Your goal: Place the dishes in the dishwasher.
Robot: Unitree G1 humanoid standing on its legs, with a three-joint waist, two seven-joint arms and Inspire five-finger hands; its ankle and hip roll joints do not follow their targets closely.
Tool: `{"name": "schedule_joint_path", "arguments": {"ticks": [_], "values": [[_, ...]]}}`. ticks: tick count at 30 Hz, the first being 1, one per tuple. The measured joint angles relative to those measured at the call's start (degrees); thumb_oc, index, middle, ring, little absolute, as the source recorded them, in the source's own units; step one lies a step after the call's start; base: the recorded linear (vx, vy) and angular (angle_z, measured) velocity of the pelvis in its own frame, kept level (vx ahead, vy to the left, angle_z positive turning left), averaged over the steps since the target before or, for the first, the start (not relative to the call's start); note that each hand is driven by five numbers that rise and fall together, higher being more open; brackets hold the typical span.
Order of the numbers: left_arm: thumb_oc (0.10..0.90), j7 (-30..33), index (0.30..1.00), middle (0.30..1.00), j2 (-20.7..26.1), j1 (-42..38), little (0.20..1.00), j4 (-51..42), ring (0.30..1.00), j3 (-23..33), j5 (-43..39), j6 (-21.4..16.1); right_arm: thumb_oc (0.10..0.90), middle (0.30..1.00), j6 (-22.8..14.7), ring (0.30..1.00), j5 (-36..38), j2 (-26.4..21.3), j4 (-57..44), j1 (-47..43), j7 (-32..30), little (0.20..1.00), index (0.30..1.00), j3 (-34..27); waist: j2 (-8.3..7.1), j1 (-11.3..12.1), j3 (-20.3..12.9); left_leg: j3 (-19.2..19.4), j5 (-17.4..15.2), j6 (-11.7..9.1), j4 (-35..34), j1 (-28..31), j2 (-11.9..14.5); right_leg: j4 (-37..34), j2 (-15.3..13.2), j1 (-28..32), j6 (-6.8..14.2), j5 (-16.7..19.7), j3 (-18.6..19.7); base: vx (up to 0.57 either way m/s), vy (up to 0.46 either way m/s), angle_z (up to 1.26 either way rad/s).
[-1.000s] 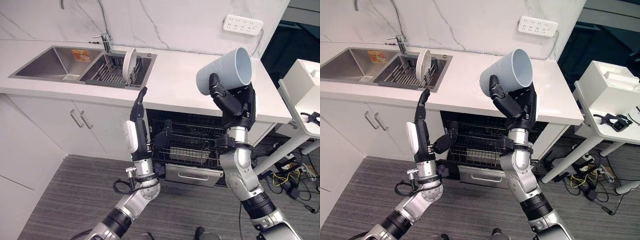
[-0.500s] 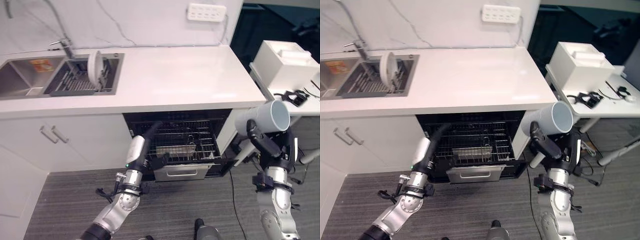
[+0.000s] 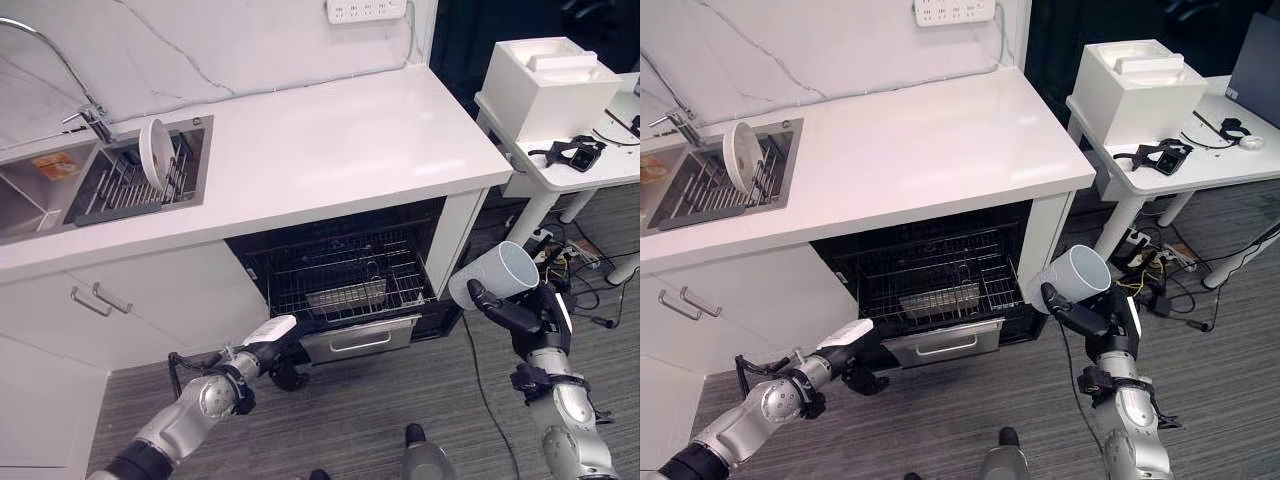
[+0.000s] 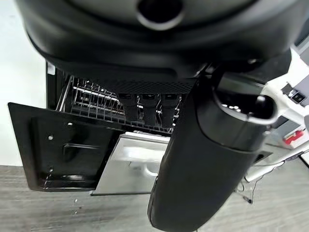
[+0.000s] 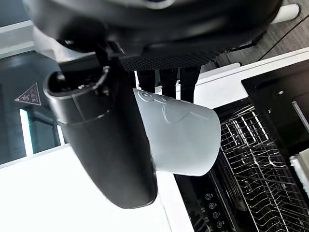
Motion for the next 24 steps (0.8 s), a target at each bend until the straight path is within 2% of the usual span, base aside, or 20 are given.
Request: {"name": "schedule_joint_path", "arguments": {"ticks": [5,7,13,16,21,24], "values": [[0.800,1.5,0.900,0.900,-0.1,-2.8,0.900,-1.1,0.900,0.0,2.6,0.1,0.400,0.300,2.4,0.300,-5.3,-5.6,0.3,-1.6,2.3,0.300,0.300,0.5,1.66,1.1,0.9,0.0,0.2,0.2,-0.5,0.3,-0.6,-0.1,-0.4,0.2,0.1,0.1,-0.2,0.03,0.043,0.02],[0.800,5.7,0.900,0.900,-0.8,-4.0,0.900,-1.3,0.900,0.1,6.5,-0.1,0.400,0.300,4.2,0.300,-7.1,-7.3,0.3,-2.9,4.1,0.300,0.300,0.6,2.36,1.4,1.7,-0.3,0.7,0.3,-1.4,1.0,-0.9,-0.4,-0.7,0.9,0.1,0.1,-0.7,0.01,0.017,0.10],[0.800,9.2,0.900,0.900,-2.8,-3.9,0.900,-1.2,0.900,0.2,12.0,-0.1,0.400,0.300,6.9,0.300,-9.9,-7.5,0.3,-4.9,6.1,0.300,0.300,1.9,2.27,1.6,1.8,-0.9,1.4,0.1,-2.2,1.0,-1.0,-0.5,-0.6,1.1,0.1,0.1,-1.5,0.01,-0.003,0.06],[0.800,10.8,0.900,0.900,-4.0,-3.9,0.900,-1.2,0.900,0.2,14.7,-0.9,0.400,0.300,9.1,0.300,-12.8,-7.6,0.3,-6.0,7.4,0.300,0.300,2.6,1.62,1.6,2.3,-1.5,1.7,0.0,-2.2,1.0,-1.0,-0.5,-0.6,1.4,0.1,0.1,-1.9,0.01,-0.017,0.06],[0.800,11.6,0.900,0.900,-3.9,-3.9,0.900,-1.2,0.900,0.3,16.6,-1.4,0.400,0.300,12.1,0.300,-14.8,-9.1,0.5,-6.8,8.9,0.300,0.300,4.6,0.97,3.0,2.9,-1.9,1.9,0.0,-2.2,1.0,-0.9,-0.5,-0.6,1.6,-0.1,0.1,-2.6,0.00,-0.010,0.04],[0.800,11.5,0.900,0.900,-3.2,-4.1,0.900,-1.2,0.900,0.4,18.5,-1.8,0.400,0.300,13.1,0.300,-15.8,-9.8,0.7,-9.7,9.0,0.300,0.300,6.1,0.76,3.4,4.6,-2.3,2.0,0.0,-2.0,0.7,-0.9,-0.5,-0.7,1.9,-0.2,0.2,-2.9,-0.02,-0.007,0.07]]}}
